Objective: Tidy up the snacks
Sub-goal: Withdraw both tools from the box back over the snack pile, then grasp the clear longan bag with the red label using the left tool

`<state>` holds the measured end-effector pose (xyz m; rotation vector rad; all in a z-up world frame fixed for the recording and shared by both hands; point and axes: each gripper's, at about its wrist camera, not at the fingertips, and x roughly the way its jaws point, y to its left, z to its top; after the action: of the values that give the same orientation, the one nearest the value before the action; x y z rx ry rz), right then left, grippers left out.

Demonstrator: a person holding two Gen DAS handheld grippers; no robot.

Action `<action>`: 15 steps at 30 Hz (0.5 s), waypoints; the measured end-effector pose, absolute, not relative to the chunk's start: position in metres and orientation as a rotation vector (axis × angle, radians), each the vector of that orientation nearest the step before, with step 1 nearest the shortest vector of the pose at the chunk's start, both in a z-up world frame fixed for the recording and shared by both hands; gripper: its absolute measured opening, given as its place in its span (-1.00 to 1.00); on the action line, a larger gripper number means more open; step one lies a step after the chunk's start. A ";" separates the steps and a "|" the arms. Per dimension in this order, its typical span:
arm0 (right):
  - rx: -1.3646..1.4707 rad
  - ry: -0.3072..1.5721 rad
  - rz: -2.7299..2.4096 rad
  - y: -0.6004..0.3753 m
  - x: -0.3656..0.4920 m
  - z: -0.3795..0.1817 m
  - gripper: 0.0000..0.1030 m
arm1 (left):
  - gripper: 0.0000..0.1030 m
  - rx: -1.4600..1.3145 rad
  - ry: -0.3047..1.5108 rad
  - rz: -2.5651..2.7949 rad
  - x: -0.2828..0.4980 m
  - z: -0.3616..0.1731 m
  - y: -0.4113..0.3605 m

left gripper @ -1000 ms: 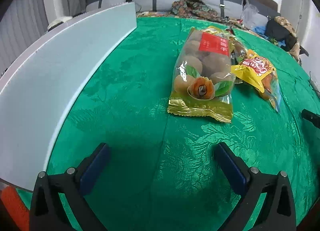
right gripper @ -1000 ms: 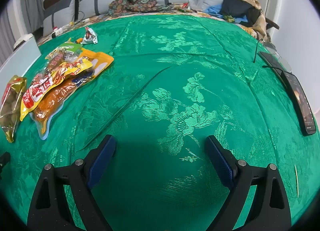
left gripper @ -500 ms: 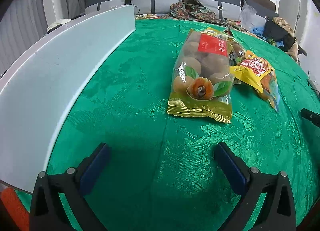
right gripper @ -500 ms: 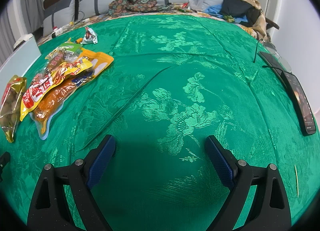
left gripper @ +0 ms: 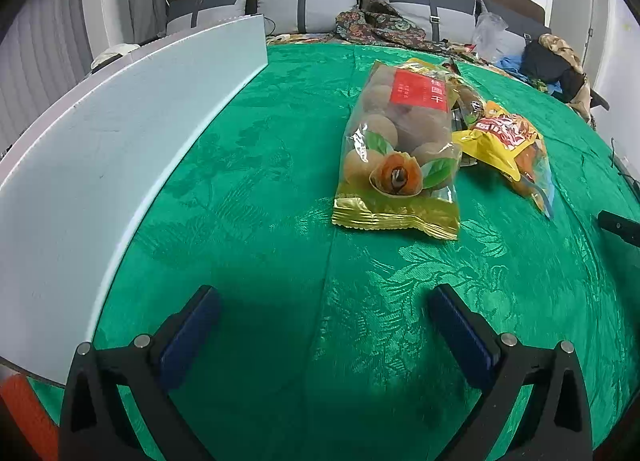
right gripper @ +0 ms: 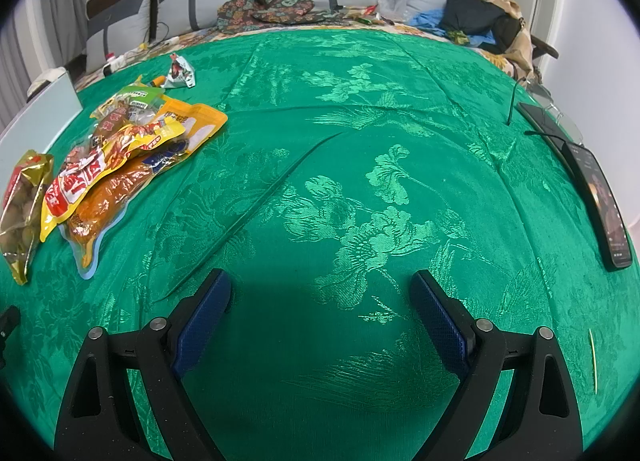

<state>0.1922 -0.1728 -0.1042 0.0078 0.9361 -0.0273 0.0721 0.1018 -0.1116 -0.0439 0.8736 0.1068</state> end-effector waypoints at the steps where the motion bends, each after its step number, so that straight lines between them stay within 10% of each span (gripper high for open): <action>1: 0.008 0.936 -0.027 -0.173 0.193 -0.104 0.82 | 1.00 -0.043 0.872 0.103 0.072 -0.112 0.102; 15: 0.008 0.936 -0.027 -0.173 0.192 -0.104 0.82 | 0.99 -0.035 0.859 0.049 0.067 -0.099 0.097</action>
<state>0.1922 -0.1727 -0.1044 0.0075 0.9362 -0.0273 0.0671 0.0969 -0.0994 -0.0345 0.8587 0.0492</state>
